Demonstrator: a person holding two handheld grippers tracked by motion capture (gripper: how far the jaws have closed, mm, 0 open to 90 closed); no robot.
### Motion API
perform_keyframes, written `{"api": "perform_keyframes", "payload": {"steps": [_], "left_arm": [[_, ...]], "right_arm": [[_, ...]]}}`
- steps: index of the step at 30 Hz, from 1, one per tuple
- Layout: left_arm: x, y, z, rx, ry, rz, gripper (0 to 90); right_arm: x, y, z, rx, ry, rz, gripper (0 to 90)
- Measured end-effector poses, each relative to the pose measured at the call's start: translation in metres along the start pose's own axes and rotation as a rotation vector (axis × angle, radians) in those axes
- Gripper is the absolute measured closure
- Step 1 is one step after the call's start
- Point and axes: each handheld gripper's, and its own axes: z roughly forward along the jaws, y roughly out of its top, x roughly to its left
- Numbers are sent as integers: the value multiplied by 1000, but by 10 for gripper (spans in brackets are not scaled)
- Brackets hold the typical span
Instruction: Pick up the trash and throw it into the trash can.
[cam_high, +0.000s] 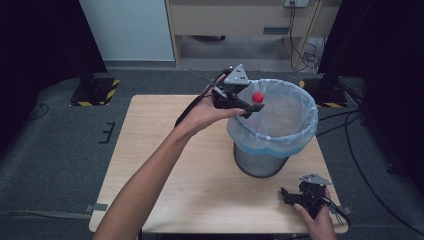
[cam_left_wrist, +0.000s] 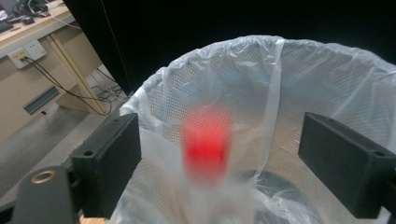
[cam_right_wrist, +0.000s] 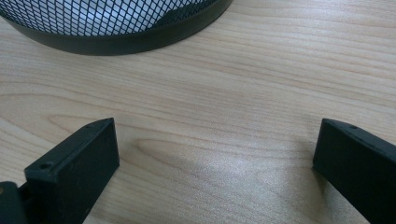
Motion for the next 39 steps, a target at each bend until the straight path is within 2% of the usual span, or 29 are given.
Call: {"api": "perform_keyframes", "payload": {"steps": [1, 3, 14, 24, 25, 26, 31, 32, 33, 39], "left_arm": [[0, 0, 0, 0, 0, 0, 111], [3, -4, -12, -5, 25, -11, 89], [12, -13, -41, 1, 52, -43, 43], [13, -39, -57, 37, 64, -70, 38], [13, -39, -57, 37, 64, -70, 31], [10, -45, -60, 43, 82, -63, 38], [5, -58, -65, 63, 85, -54, 40], [6, -66, -66, 79, 88, -64, 39], [6, -66, -66, 79, 88, -64, 36], [9, -91, -70, 105, 96, -95, 40]], "right_arm": [[0, 0, 0, 0, 0, 0, 3], [0, 0, 0, 0, -1, -1, 3], [0, 0, 0, -1, -5, 3, 3], [0, 0, 0, -1, -4, 3, 3], [0, 0, 0, -1, -4, 3, 3], [0, 0, 0, -1, -4, 3, 3], [1, 0, 0, -1, -5, 4, 3], [1, 0, 0, -1, -5, 4, 3], [1, 0, 0, -1, -5, 4, 3], [1, 0, 0, -1, -6, 5, 3]]}}
